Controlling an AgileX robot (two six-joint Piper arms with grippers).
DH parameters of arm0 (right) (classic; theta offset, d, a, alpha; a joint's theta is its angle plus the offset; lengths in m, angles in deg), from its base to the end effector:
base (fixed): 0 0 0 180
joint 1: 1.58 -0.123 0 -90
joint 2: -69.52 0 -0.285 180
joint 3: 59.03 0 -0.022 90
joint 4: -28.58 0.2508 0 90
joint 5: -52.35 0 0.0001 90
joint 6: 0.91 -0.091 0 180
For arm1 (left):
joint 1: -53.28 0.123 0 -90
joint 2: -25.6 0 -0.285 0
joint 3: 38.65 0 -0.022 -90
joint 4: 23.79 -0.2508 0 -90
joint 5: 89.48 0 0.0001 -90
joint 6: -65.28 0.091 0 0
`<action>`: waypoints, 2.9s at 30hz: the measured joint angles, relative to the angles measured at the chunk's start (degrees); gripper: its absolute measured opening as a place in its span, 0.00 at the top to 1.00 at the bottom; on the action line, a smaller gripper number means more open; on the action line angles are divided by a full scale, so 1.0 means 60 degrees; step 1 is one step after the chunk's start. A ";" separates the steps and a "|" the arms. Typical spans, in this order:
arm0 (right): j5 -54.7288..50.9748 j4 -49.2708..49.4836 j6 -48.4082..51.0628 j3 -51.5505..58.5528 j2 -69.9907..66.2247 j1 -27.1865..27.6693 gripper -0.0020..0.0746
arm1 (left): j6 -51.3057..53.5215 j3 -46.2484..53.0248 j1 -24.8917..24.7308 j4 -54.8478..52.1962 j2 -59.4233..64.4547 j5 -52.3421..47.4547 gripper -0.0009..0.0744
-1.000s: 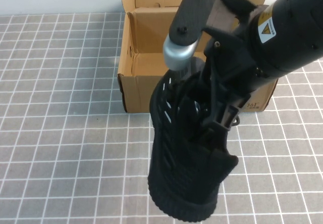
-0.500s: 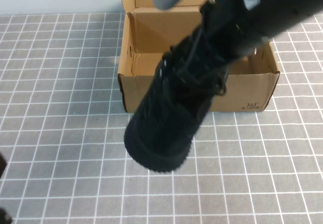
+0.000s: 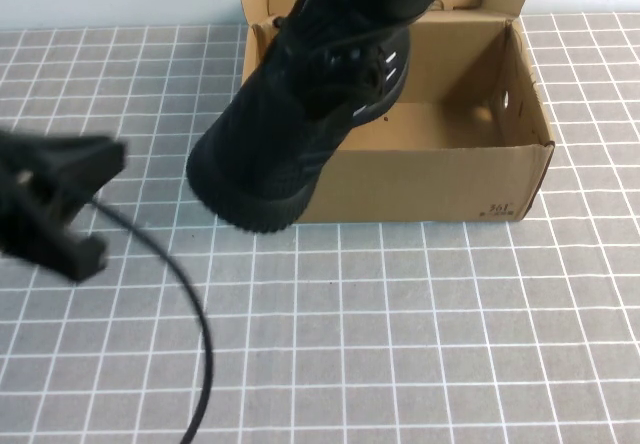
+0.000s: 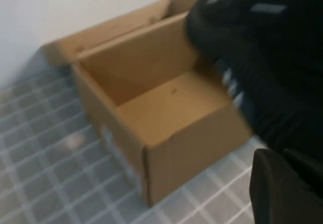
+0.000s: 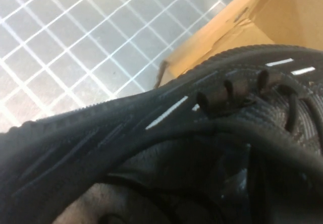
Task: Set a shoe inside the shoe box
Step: Hand over the shoe, then adjust the shoe
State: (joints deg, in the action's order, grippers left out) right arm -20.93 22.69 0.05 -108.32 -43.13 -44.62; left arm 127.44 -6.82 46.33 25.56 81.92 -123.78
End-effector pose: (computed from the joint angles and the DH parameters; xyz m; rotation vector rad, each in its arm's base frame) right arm 0.2884 0.2571 0.4523 -0.8844 2.2196 0.2180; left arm 0.1621 -0.0590 0.3592 0.6978 1.7988 -0.2997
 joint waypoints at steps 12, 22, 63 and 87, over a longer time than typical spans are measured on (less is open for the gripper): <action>-0.0070 0.0981 -0.0280 -0.0163 -0.0691 0.1681 0.98 | 0.2804 -0.1897 -0.2172 0.2113 0.2781 0.0287 0.99; -0.0070 0.1241 -0.0318 -0.0185 -0.0774 0.2001 0.98 | 0.3877 -0.2096 -0.3592 0.1946 0.3294 0.1733 0.51; 0.0152 0.1511 0.0175 -0.0185 -0.0828 0.2038 0.98 | 0.7384 -0.3420 -0.3683 0.5634 0.6696 0.3544 0.64; 0.0174 0.2047 0.0157 -0.0205 -0.0745 0.2020 0.48 | 0.9024 -0.3521 -0.3656 0.5649 0.6901 0.4891 0.93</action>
State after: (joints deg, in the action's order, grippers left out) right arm -19.89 34.97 0.99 -109.55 -47.60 -32.50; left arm 181.58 -27.95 24.40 59.45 123.32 -94.44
